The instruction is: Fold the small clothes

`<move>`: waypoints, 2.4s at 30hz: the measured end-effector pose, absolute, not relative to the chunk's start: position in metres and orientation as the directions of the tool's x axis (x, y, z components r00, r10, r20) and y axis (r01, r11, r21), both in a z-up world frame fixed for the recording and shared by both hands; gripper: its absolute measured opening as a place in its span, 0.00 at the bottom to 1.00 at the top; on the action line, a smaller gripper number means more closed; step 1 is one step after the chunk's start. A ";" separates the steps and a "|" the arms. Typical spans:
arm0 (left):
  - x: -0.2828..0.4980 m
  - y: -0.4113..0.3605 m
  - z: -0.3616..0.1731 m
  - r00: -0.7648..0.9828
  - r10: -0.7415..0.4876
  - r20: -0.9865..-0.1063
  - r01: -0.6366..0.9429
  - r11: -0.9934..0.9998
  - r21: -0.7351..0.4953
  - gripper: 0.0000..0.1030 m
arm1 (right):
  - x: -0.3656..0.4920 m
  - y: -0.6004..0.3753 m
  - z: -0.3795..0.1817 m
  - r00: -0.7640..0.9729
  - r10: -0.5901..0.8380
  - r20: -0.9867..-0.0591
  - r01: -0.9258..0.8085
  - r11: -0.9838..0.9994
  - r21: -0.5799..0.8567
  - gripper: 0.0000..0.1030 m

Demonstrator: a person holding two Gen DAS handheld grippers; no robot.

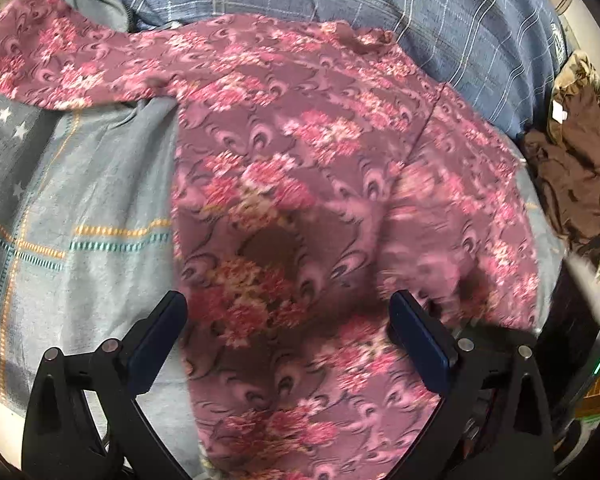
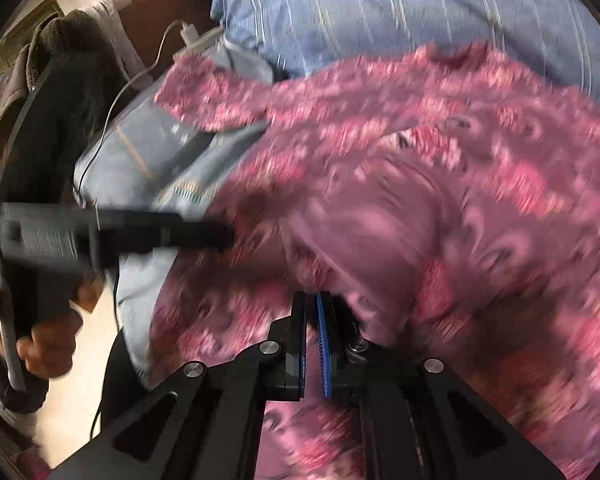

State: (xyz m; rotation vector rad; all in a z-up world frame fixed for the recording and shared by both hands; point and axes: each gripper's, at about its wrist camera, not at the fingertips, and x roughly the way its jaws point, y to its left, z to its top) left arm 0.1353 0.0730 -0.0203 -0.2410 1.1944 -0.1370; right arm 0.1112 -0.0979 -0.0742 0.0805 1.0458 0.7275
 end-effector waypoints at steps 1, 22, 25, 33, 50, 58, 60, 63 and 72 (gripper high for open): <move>0.139 0.068 -0.017 0.367 -0.237 -0.899 -0.012 0.966 -0.260 0.99 | 0.106 -0.100 -0.073 0.291 0.588 -0.755 -0.513 0.762 0.395 0.13; 0.173 0.006 -0.023 0.343 -0.193 -0.919 0.047 0.981 -0.189 0.74 | 0.157 -0.229 -0.068 0.489 0.643 -0.589 -0.133 0.723 0.678 0.04; 0.174 -0.001 -0.043 0.313 -0.127 -0.941 0.055 0.992 -0.115 0.74 | 0.160 -0.224 -0.080 0.464 0.604 -0.648 -0.114 0.766 0.632 0.04; 0.160 0.031 -0.008 0.416 -0.147 -0.897 0.074 0.989 -0.128 0.74 | 0.144 -0.221 -0.062 0.492 0.553 -0.672 -0.141 0.813 0.566 0.10; 0.212 0.340 0.067 0.507 -0.006 -0.862 -0.545 0.772 -0.325 0.75 | 0.180 -0.124 -0.067 0.426 0.523 -0.739 -0.350 0.848 0.398 0.36; 0.230 0.365 0.030 0.588 -0.187 -0.787 -0.576 0.586 -0.570 0.75 | 0.180 -0.121 -0.070 0.427 0.531 -0.732 -0.396 0.838 0.377 0.40; 0.238 0.364 0.022 0.613 -0.197 -0.765 -0.566 0.566 -0.599 0.74 | 0.180 -0.122 -0.070 0.425 0.538 -0.728 -0.395 0.834 0.385 0.41; 0.242 0.362 0.024 0.661 -0.175 -0.729 -0.536 0.570 -0.623 0.34 | 0.179 -0.123 -0.070 0.423 0.544 -0.725 -0.401 0.830 0.389 0.41; 0.240 0.320 0.057 0.678 -0.149 -0.719 -0.418 0.726 -0.545 0.03 | 0.180 -0.129 -0.070 0.417 0.569 -0.708 -0.384 0.817 0.430 0.41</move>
